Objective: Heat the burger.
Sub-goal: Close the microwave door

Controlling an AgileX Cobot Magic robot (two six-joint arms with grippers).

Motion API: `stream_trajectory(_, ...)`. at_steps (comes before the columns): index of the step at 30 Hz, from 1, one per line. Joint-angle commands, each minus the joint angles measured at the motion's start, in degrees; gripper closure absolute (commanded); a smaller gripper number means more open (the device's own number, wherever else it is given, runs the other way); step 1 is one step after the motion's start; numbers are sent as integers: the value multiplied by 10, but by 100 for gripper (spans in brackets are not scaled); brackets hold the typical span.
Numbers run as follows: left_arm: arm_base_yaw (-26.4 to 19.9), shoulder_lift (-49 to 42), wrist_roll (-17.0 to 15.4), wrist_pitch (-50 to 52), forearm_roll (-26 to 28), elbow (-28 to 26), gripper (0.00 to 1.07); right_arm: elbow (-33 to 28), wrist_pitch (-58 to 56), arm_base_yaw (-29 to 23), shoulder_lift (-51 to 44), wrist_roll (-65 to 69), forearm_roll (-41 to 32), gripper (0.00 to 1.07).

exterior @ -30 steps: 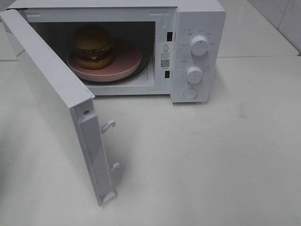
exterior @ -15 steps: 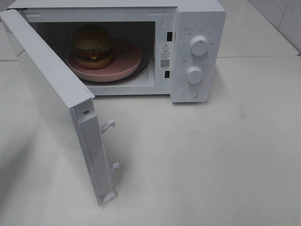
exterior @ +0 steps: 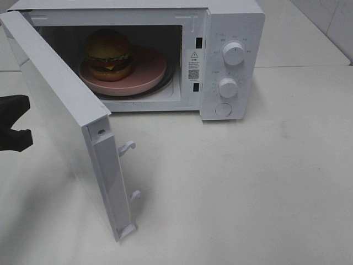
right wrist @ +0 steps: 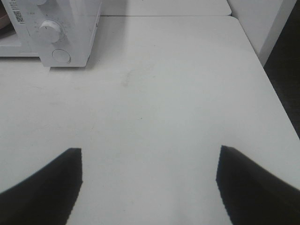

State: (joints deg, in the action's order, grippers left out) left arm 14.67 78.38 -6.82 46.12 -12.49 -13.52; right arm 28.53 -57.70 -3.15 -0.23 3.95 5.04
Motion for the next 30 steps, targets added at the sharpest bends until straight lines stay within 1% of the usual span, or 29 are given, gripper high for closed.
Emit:
stream_trajectory(1, 29, 9, 19, 19, 49, -2, 107, -1, 6, 4, -16, -2, 1, 31)
stream_trajectory(2, 41, 14, 25, 20, 65, -2, 107, -1, 6, 4, -16, -2, 1, 31)
stream_trajectory(3, 62, 23, 39, 18, 96, -7, 107, -1, 6, 4, -16, -2, 1, 31)
stream_trajectory(6, 74, 28, 46, 19, 108, -10, 107, -1, 6, 4, -16, -2, 1, 31)
stream_trajectory(8, 114, 58, 77, 19, 155, -41, 107, -1, 6, 4, -16, -2, 1, 31)
stream_trajectory(9, 114, 58, 77, 19, 155, -41, 107, -1, 6, 4, -16, -2, 1, 31)
stream_trajectory(11, 135, 81, 85, 19, 183, -64, 107, -1, 6, 4, -16, -2, 1, 31)
stream_trajectory(13, 142, 88, 85, 18, 189, -70, 107, -1, 6, 4, -16, -2, 1, 31)
stream_trajectory(14, 154, 104, 85, 17, 198, -86, 107, -1, 6, 4, -16, -2, 1, 31)
stream_trajectory(17, 158, 112, 85, 17, 203, -94, 107, -1, 6, 4, -16, -2, 1, 31)
stream_trajectory(19, 181, 143, 90, 17, 233, -128, 107, -1, 6, 4, -16, -2, 1, 31)
stream_trajectory(20, 181, 143, 90, 17, 233, -128, 107, -1, 6, 4, -16, -2, 1, 31)
stream_trajectory(21, 187, 150, 96, 17, 244, -136, 107, -1, 6, 4, -16, -2, 1, 31)
stream_trajectory(22, 201, 166, 108, 16, 266, -155, 107, -1, 6, 4, -16, -2, 1, 31)
stream_trajectory(23, 201, 166, 108, 16, 266, -155, 107, -1, 6, 4, -16, -2, 1, 31)
stream_trajectory(24, 207, 175, 116, 15, 277, -166, 107, -1, 6, 4, -16, -2, 1, 31)
stream_trajectory(25, 218, 191, 129, 15, 296, -189, 107, -1, 6, 4, -16, -2, 1, 31)
stream_trajectory(28, 224, 199, 135, 14, 305, -201, 107, -1, 6, 4, -16, -2, 1, 31)
stream_trajectory(30, 245, 230, 159, 10, 345, -246, 107, -1, 6, 4, -16, -2, 1, 31)
